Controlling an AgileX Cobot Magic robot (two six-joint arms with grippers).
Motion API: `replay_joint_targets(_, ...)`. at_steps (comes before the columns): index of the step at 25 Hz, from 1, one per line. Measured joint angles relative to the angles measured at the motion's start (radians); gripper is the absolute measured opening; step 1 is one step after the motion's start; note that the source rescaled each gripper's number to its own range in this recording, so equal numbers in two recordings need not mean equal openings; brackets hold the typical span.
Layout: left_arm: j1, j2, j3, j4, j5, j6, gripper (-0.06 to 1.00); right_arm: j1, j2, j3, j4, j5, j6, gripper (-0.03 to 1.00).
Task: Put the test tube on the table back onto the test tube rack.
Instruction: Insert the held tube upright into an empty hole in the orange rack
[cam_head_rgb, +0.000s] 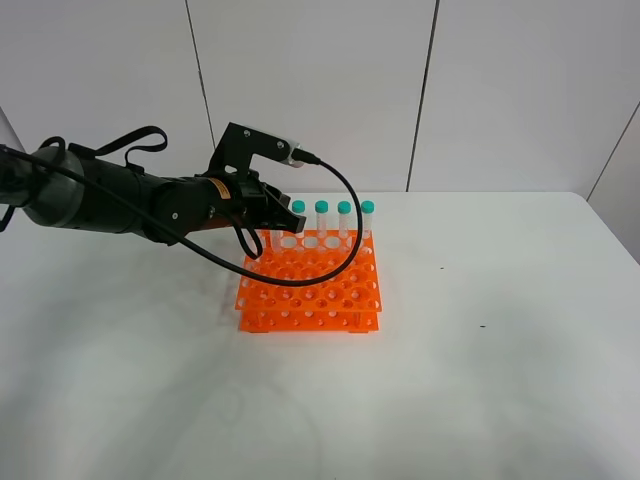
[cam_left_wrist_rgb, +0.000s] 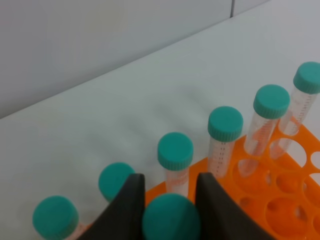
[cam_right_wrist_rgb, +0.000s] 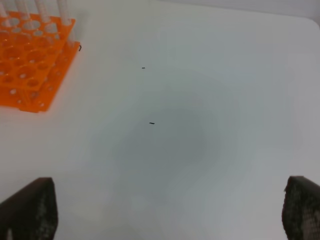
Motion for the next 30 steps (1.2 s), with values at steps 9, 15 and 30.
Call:
replay_joint_targets(9, 0.000, 0.023, 0.000, 0.000, -0.016, 0.000, 0.00, 0.000, 0.000, 0.000, 0.000, 0.000, 0.000, 1.00)
replay_joint_targets(15, 0.000, 0.033, 0.000, 0.000, -0.038, 0.001, 0.00, 0.000, 0.000, 0.000, 0.000, 0.000, 0.000, 1.00)
replay_joint_targets(30, 0.001, 0.057, 0.000, 0.000, -0.047, 0.001, 0.00, 0.000, 0.000, 0.000, 0.000, 0.000, 0.000, 1.00)
